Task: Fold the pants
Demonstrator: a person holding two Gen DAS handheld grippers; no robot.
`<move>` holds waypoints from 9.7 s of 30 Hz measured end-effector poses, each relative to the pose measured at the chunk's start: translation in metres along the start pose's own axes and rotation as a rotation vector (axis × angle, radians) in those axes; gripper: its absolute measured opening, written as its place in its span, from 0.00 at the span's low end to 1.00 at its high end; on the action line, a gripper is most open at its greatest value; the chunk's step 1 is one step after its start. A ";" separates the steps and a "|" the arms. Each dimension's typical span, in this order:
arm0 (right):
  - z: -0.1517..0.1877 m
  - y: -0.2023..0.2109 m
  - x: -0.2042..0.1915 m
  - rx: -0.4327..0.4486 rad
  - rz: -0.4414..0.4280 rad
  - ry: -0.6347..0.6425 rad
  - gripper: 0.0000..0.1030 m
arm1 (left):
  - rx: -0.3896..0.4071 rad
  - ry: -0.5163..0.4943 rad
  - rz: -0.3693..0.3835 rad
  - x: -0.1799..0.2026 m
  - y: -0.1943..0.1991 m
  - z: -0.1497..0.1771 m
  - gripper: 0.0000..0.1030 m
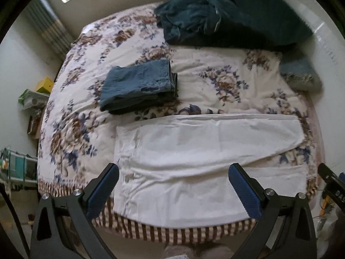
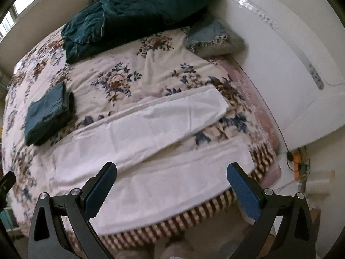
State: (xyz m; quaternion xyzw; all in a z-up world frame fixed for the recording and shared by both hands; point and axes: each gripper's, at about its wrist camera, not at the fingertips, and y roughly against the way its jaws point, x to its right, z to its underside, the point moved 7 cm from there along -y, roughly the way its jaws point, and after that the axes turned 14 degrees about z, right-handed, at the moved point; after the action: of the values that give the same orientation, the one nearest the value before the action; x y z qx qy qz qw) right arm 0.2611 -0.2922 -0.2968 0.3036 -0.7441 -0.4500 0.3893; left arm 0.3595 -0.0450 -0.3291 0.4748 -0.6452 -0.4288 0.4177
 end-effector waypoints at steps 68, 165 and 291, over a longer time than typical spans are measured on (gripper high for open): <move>0.183 -0.314 -0.016 -0.316 -0.214 0.587 0.21 | -0.398 0.267 0.224 0.094 -0.222 0.231 0.19; 0.244 -0.280 0.064 -0.429 -0.353 -0.582 0.64 | -0.117 0.272 -0.028 -0.147 -0.138 0.250 0.82; 0.173 -0.430 0.247 -0.138 -0.556 -0.796 0.45 | -0.434 -0.341 0.103 0.303 -0.356 0.209 1.00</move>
State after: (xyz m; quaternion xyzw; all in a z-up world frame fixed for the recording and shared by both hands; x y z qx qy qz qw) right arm 0.0307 -0.5919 -0.6608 0.2687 -0.6943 -0.6664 -0.0412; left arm 0.1921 -0.3716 -0.6868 0.2620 -0.6225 -0.6086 0.4164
